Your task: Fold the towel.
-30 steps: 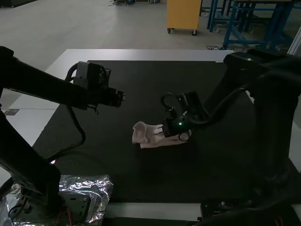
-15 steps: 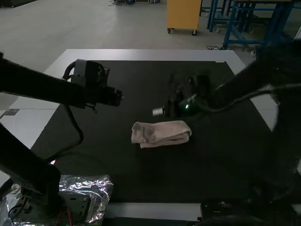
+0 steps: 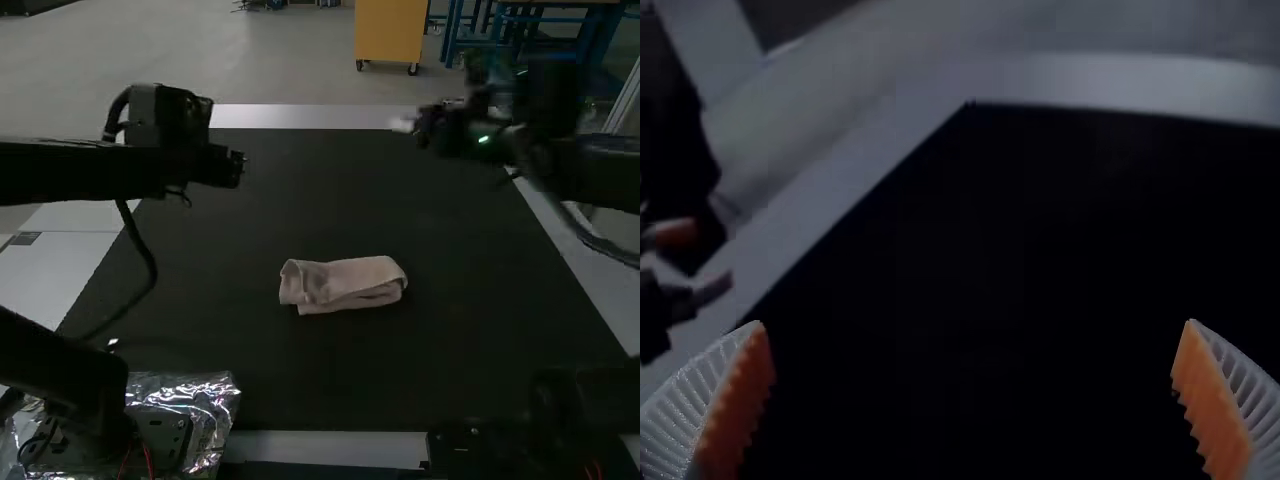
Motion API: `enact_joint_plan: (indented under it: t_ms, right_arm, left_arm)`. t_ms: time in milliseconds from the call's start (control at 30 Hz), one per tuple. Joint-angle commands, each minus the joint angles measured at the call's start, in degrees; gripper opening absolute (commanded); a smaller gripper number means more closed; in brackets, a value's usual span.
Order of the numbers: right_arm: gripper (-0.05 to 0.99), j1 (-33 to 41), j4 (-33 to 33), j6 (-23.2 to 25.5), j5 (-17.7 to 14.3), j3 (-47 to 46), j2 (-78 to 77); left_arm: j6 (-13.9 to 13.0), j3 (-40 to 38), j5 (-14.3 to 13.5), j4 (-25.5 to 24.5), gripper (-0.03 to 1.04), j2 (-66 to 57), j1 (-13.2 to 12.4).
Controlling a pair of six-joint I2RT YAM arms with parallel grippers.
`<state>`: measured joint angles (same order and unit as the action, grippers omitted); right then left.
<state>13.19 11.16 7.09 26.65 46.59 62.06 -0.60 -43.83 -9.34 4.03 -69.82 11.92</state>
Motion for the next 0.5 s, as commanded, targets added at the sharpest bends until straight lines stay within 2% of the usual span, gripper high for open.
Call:
enact_joint_plan:
  t_ms: [0,67,233,467]
  right_arm:
    - [0.91,-3.2,-0.7,0.9,-2.0,1.7,-8.4]
    - [0.91,-4.8,-2.0,1.0,-3.5,1.4,-12.5]
    - [0.91,-8.3,-4.8,3.3,-3.6,-1.1,-22.8]
    - [0.91,-12.6,-8.9,7.4,-3.8,-4.3,-38.4]
  left_arm:
    - [-1.2,-1.8,-4.3,0.4,0.97,5.0,-2.6]
    - [-1.5,-1.7,-4.3,0.3,0.97,7.8,-3.8]
    - [-3.6,-1.3,-4.1,-0.4,0.97,15.5,-5.3]
    - [-3.9,0.2,-2.7,-3.7,0.97,27.1,-8.4]
